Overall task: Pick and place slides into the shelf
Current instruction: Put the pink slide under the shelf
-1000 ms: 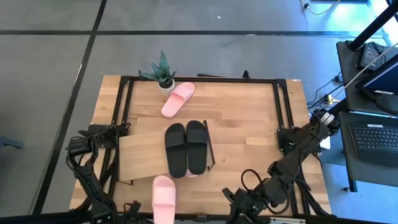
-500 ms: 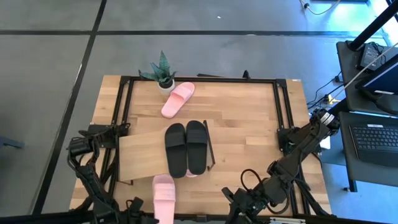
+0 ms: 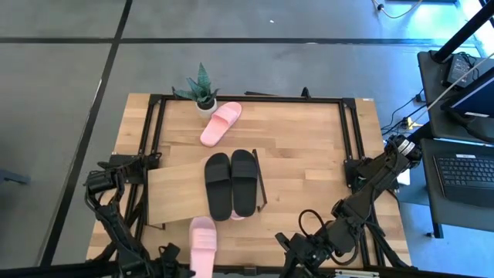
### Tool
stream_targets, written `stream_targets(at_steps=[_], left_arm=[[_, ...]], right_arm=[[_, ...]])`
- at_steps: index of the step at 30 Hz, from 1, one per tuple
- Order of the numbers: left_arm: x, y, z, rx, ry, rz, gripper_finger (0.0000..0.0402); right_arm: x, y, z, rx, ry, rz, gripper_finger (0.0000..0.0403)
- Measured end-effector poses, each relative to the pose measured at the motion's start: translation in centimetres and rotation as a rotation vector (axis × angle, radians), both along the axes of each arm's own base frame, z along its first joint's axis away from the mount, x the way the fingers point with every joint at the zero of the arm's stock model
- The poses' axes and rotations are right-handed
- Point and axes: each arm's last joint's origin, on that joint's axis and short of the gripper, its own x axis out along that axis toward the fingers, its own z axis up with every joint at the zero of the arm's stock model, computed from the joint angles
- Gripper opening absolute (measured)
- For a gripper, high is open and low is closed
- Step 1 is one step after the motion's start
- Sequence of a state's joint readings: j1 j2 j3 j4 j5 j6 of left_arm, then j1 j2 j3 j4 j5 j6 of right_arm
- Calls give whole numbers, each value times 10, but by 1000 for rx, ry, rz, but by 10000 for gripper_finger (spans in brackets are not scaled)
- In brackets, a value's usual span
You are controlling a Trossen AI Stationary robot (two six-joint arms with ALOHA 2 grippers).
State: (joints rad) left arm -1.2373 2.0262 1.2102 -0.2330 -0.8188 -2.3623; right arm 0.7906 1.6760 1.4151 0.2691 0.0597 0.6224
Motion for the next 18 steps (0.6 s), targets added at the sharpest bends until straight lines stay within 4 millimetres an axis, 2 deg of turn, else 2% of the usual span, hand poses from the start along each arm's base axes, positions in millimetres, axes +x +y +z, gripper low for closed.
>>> stream_targets(at_steps=[9,15,18], left_arm=[[0,-1,0,-15,15,-11,42],[2,0,0,-11,16,-6,42],[5,1,0,-11,15,3,42]], right_arm=[[0,0,-3,-21,29,0,42],[-1,-4,-27,-48,319,-83,42],[-2,-6,-32,-66,373,-122,42]])
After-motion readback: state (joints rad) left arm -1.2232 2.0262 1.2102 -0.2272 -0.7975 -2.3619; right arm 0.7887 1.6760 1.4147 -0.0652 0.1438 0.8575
